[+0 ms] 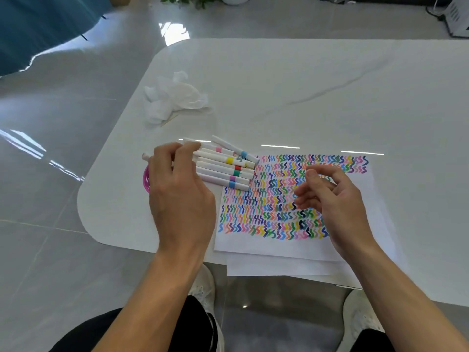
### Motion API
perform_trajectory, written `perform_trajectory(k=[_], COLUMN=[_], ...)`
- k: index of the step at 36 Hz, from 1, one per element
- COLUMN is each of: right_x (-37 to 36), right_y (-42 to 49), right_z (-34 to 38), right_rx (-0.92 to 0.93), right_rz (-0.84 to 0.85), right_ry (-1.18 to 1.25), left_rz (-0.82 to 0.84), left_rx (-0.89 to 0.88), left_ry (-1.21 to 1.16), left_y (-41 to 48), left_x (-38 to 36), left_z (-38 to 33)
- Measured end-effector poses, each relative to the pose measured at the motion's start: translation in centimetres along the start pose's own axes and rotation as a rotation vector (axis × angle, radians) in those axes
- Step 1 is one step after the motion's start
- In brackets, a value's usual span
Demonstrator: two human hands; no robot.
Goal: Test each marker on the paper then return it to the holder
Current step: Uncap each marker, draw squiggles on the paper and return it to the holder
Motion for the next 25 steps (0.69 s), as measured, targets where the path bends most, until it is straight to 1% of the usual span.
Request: perform_trajectory(k=[7, 10, 14, 19, 22, 25], right_x=[-0.3, -0.3, -0.3, 0.0, 0.2, 0.6], right_y=[0.0, 0.0, 0.0, 0.0, 0.0, 0.1], right_z=[-0.2, -0.2, -0.2, -0.1, 0.1, 0.3], right_rx=[-0.004, 0.001, 0.010, 0.011, 0.015, 0.033], right_rz=[0.001, 0.000, 0.001, -0.007, -0.010, -0.023], right_ry=[-0.018, -0.025, -0.050, -0.060, -0.060, -0.082], left_rz=[0.015, 0.023, 0.073, 0.048, 0.022, 0.034], left_rx=[0.062, 0.060, 0.022, -0.068, -0.173, -0.273], left_ry=[-0.019, -0.011, -0.014, -0.043, -0.080, -0.133], left_y=[-0.3, -0.3, -0.3, -0.1, -0.3, -1.2], left_x=[-0.1, -0.2, -0.6, -0.5, -0.5, -1.1], left_z=[0.9, 1.0, 0.5, -0.7, -2.2, -3.8])
Point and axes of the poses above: each hand's wrist, its own y-axis towards the middle knuckle, its own x-axis out of the back of the hand, z = x × y, the point moved 8 cm from there along y, towards the middle knuckle, and after that the axes turned 8 degrees about -z, right-handed, at the moved point
